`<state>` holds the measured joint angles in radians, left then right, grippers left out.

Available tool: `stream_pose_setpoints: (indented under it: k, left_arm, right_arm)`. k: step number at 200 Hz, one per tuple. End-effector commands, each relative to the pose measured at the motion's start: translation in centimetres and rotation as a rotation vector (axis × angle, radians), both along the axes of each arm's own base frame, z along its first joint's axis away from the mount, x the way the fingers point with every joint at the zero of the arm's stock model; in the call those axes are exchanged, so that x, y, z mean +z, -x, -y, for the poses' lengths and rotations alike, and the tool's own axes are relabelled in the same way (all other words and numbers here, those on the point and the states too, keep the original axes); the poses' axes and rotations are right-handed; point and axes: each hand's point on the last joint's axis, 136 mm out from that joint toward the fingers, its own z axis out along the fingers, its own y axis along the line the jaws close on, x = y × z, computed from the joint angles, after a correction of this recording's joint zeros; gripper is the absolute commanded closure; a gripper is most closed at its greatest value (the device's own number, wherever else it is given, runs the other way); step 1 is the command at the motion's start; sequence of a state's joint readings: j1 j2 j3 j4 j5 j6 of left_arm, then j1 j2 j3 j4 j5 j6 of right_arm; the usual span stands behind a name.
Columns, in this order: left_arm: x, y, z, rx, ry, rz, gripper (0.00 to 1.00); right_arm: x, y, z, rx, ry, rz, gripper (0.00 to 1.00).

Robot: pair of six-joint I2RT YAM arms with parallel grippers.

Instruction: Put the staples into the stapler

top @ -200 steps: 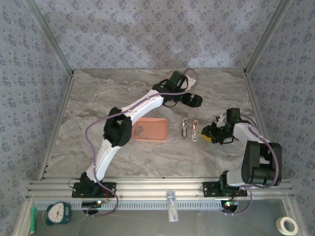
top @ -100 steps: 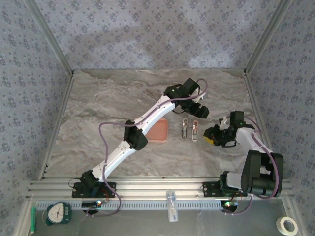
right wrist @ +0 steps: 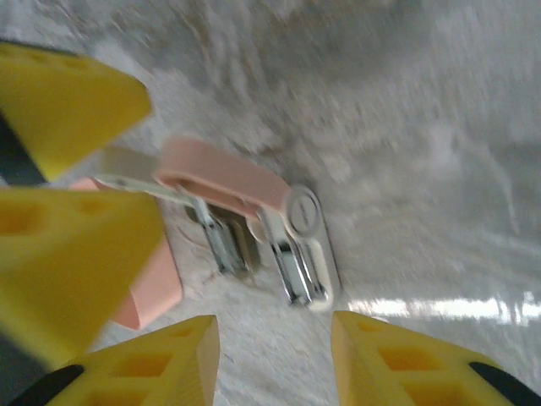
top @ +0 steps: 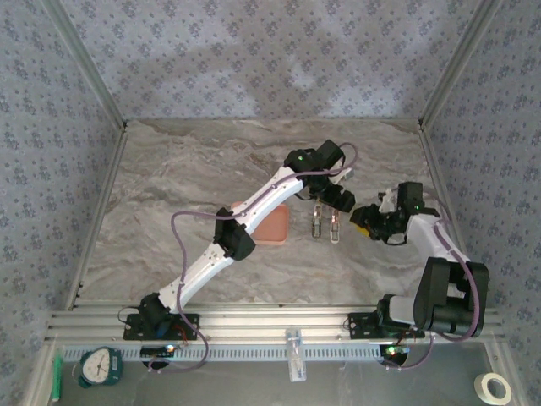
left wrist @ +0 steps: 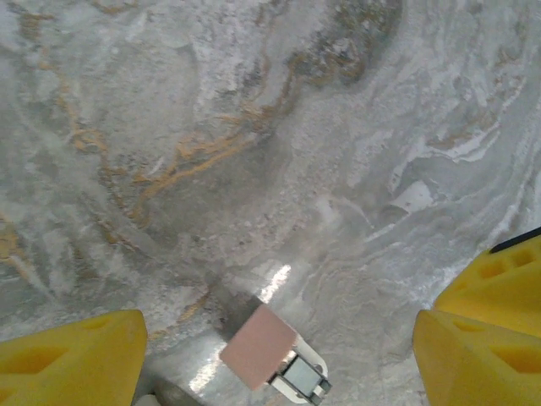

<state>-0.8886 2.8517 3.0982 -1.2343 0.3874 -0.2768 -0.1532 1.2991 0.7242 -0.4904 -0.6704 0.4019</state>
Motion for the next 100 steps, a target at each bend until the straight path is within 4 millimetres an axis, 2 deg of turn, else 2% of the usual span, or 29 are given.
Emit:
stream_pose_setpoints:
  k: [1, 22, 57, 100]
  left_arm:
    - [6.7, -2.2, -1.4, 0.093, 0.072, 0.107, 0.17]
    - [8.8, -3.7, -2.8, 0.148, 0.071, 0.163, 0.16]
    - [11.8, -6.2, -5.8, 0.278, 0.067, 0.21, 0.16]
    - [14.1, -7.4, -10.2, 0.395, 0.007, 0.239, 0.16]
  right_arm:
    - [2.3, -3.0, 0.3, 0.019, 0.002, 0.117, 0.56]
    - [3.1, -4.9, -0.2, 0.073, -0.029, 0.175, 0.53]
    - [3.0, -7.4, -1.7, 0.168, -0.07, 0.211, 0.51]
    - [1.5, -8.4, -3.8, 0.255, -0.103, 0.189, 0.5]
